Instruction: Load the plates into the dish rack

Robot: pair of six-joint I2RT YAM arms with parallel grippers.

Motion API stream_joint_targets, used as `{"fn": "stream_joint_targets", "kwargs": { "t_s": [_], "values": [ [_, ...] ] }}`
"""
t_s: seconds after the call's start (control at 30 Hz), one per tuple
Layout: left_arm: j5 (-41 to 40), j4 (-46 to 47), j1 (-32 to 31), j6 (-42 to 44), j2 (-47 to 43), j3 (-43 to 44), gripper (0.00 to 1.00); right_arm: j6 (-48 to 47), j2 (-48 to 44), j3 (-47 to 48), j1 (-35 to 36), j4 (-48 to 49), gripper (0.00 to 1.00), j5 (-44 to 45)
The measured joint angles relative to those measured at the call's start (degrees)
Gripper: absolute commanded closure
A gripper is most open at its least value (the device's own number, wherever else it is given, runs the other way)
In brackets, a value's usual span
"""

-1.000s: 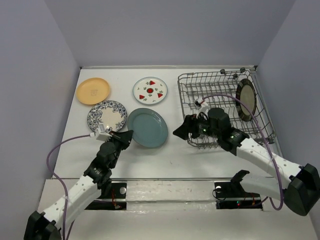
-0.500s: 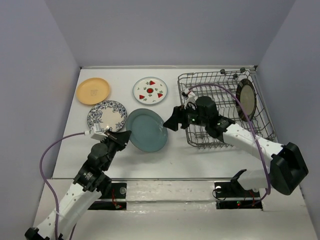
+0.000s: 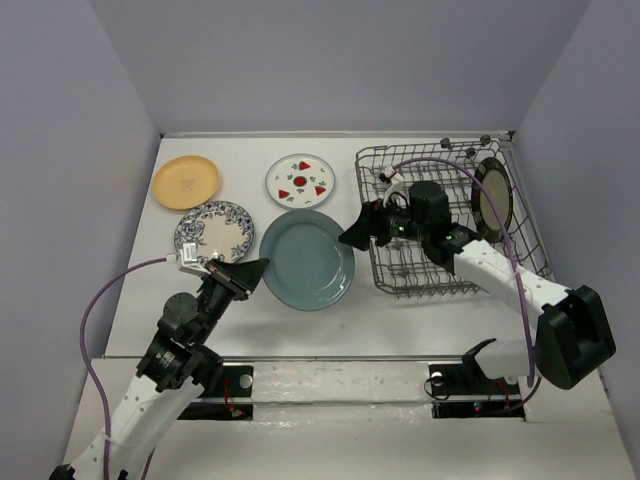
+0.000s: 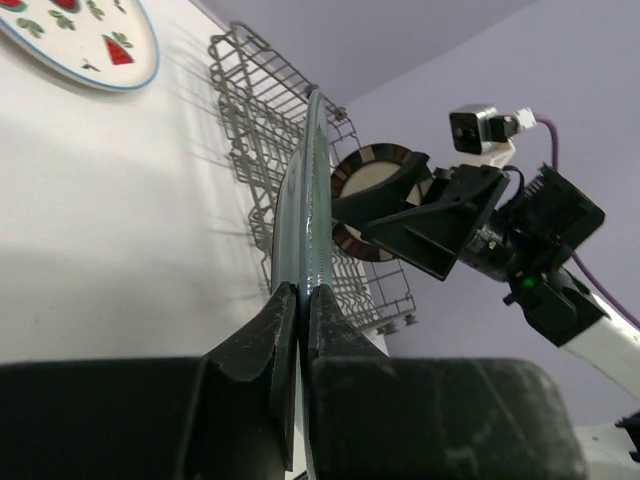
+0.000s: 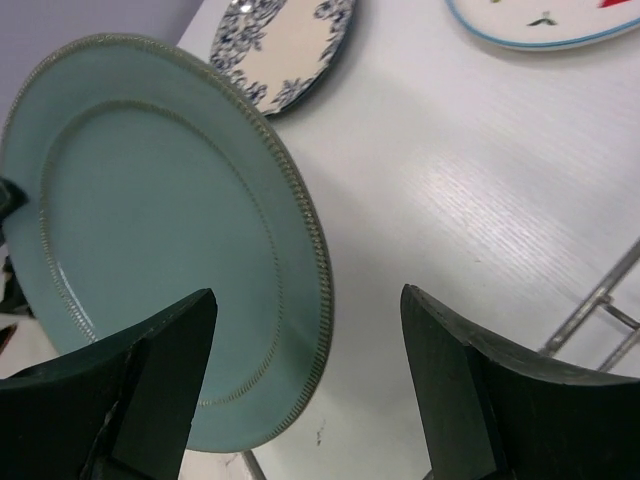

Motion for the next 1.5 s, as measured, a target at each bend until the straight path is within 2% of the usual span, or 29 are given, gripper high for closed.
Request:
{"fn": "stream_joint_targets", "kwargs": {
  "t_s": [0.2, 0.3, 0.37, 0.4, 0.47, 0.5, 0.57, 0.6, 0.67, 0.7, 0.8, 0.83, 0.97, 1.07, 1.27, 1.5],
  "values": [
    [5.6, 5.2, 0.0, 0.3, 1.0, 0.0, 0.94, -0.4, 0.0, -0.1, -0.2, 0.7, 0.21, -10.8],
    [8.1, 8.6, 0.0, 0.3, 2.1, 0.0, 0.94, -0.2, 0.0, -0.7, -0.2, 2.2, 0.28, -14.1],
    [9.6, 10.0, 0.0, 0.6, 3.1, 0.2, 0.94, 0.5, 0.0, -1.4, -0.2, 3.5, 0.52, -16.2],
    [10.1, 10.3, 0.0, 0.8, 3.6, 0.3, 0.94, 1.4, -0.1, -2.4, -0.2, 5.3, 0.78, -18.0],
    [10.8, 10.7, 0.0, 1.5, 4.8, 0.5, 0.94, 3.7, -0.8, -4.3, -0.2, 8.1, 0.93, -20.2],
    [10.1, 10.0, 0.4, 2.9, 4.9, 0.7, 0.94, 5.3, -1.4, -5.3, -1.0, 8.9, 0.93, -22.1],
    [10.8, 10.2, 1.0, 4.1, 5.3, 1.3, 0.80, 10.1, -3.4, -7.1, -2.4, 11.8, 0.93, -25.5],
    [11.3, 10.2, 0.8, 4.3, 5.3, 1.8, 0.61, 11.3, -4.3, -7.4, -2.4, 12.6, 0.93, -25.8],
    [11.1, 10.0, 0.5, 4.8, 5.6, 3.9, 0.41, 12.2, -5.7, -8.0, -2.1, 14.5, 0.93, -25.9],
    [10.6, 9.4, 0.3, 5.3, 6.0, 5.5, 0.27, 12.0, -6.6, -8.1, -1.6, 15.2, 0.93, -25.5],
    [7.8, 6.0, 0.3, 8.4, 7.4, 11.3, 0.13, 11.7, -8.9, -8.4, -0.7, 13.9, 0.93, -22.9],
    [6.3, 4.7, 0.3, 9.8, 8.1, 13.9, 0.02, 11.5, -9.8, -8.4, -0.8, 12.8, 0.93, -21.4],
    [1.7, -2.2, 0.3, 15.4, 10.6, 22.5, 0.01, 9.5, -13.8, -7.7, -2.1, 4.9, 0.93, -12.5],
    [-0.6, -7.0, 0.3, 19.6, 12.6, 26.0, 0.01, 5.9, -17.6, -4.5, -3.8, -4.0, 0.93, -1.3],
    [-2.3, -15.7, 0.3, 26.1, 12.5, 25.5, 0.01, -4.0, -22.9, 5.4, -4.7, -17.7, 0.93, 25.6],
    [-1.4, -16.3, 0.3, 29.4, 9.6, 22.1, 0.01, -16.0, -21.6, 10.9, -5.1, -22.5, 0.93, 55.9]
  ]
}}
